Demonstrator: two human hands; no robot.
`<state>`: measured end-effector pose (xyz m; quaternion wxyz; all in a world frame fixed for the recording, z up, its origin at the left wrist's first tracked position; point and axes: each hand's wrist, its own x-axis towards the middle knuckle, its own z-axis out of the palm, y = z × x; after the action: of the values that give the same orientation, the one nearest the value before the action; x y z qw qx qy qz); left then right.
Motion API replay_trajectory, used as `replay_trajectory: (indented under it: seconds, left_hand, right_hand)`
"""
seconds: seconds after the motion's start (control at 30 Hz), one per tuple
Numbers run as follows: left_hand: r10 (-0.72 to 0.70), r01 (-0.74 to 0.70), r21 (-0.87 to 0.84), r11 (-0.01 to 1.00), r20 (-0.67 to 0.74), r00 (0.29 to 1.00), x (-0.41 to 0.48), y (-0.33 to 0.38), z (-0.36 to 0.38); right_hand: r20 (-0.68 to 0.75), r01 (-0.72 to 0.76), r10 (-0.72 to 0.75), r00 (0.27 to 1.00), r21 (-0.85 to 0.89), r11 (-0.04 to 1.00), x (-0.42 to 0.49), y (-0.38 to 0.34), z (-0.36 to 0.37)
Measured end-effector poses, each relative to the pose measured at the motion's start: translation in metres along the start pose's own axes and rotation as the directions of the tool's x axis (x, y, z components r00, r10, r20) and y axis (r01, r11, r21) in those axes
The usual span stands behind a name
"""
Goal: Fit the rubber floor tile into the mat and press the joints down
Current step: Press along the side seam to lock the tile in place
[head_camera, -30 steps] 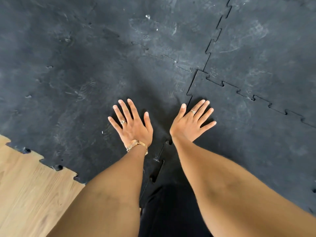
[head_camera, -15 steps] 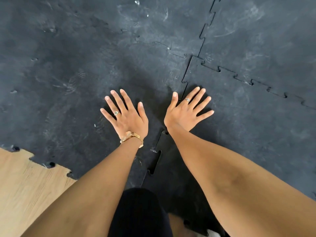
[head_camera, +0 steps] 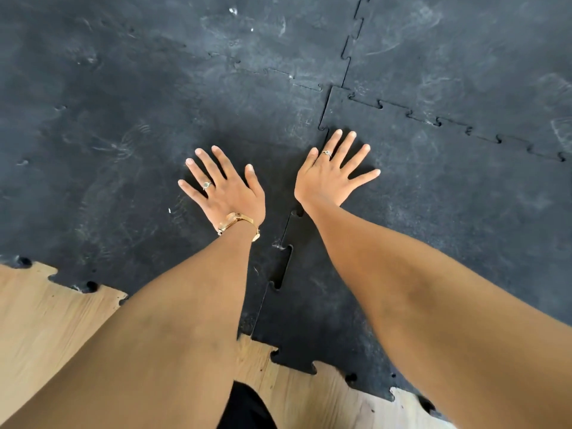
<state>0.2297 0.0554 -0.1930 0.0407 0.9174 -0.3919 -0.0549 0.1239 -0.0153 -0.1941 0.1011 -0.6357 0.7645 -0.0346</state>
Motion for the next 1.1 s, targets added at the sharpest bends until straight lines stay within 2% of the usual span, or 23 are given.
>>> replay_trajectory:
  seconds: [0.07,0.17,0.23,0.33,0.4,0.47,0.53,0.6,0.83,0.9,1.0,1.03,1.1]
  left_hand:
    - [0.003,-0.003,-0.01,1.0,-0.001,1.0,0.001,0.001,0.001]
    - [-0.002,0.002,-0.031,1.0,-0.005,1.0,0.002,0.001,0.002]
    - [-0.007,0.006,-0.029,1.0,-0.017,1.0,0.001,0.0,0.003]
    - [-0.016,0.016,-0.031,0.999,-0.001,1.0,0.001,0.002,0.0]
    - [-0.02,0.02,-0.03,0.999,-0.009,1.0,0.003,0.003,0.002]
    - [-0.028,0.028,-0.021,0.999,-0.014,0.999,0.005,0.002,0.004]
    - [-0.027,0.027,-0.005,1.0,-0.017,0.999,0.003,0.002,0.006]
    - [-0.016,0.016,0.006,1.0,-0.019,1.0,0.003,0.005,0.004]
    - [-0.035,0.034,0.014,0.999,0.011,0.999,0.001,0.003,0.001]
    - [-0.026,0.026,0.008,1.0,0.013,1.0,-0.001,0.003,0.0]
    - [-0.036,0.036,-0.016,0.999,-0.002,0.999,0.002,0.002,0.001]
    - [-0.033,0.033,-0.017,0.999,-0.002,0.999,0.002,0.001,0.002]
    - [-0.014,0.014,-0.013,1.0,-0.003,1.0,0.0,0.001,0.005]
  right_hand:
    - [0.043,0.068,-0.068,0.997,0.008,0.998,0.013,0.002,-0.006]
    - [0.046,0.253,-0.258,0.965,0.094,0.963,0.053,0.009,-0.019]
    - [-0.03,0.363,-0.362,0.932,0.128,0.923,0.095,0.005,-0.037]
    - [-0.182,0.449,-0.424,0.887,0.123,0.885,0.161,-0.029,-0.076]
    - [-0.211,0.464,-0.448,0.869,0.034,0.885,0.187,-0.055,-0.085]
    - [-0.186,0.455,-0.458,0.869,-0.057,0.888,0.187,-0.066,-0.063]
    - [-0.07,0.487,-0.496,0.865,-0.119,0.865,0.181,-0.061,-0.029]
    - [0.044,0.505,-0.503,0.863,-0.078,0.86,0.186,-0.054,-0.016]
    - [0.061,0.537,-0.538,0.841,0.029,0.843,0.192,-0.052,-0.019]
    - [0.089,0.568,-0.57,0.817,0.048,0.821,0.191,-0.048,-0.022]
    - [0.14,0.659,-0.654,0.743,0.016,0.752,0.181,-0.045,-0.029]
    - [0.119,0.676,-0.672,0.731,0.005,0.736,0.176,-0.045,-0.032]
    - [-0.045,0.674,-0.673,0.738,0.009,0.739,0.172,-0.045,-0.057]
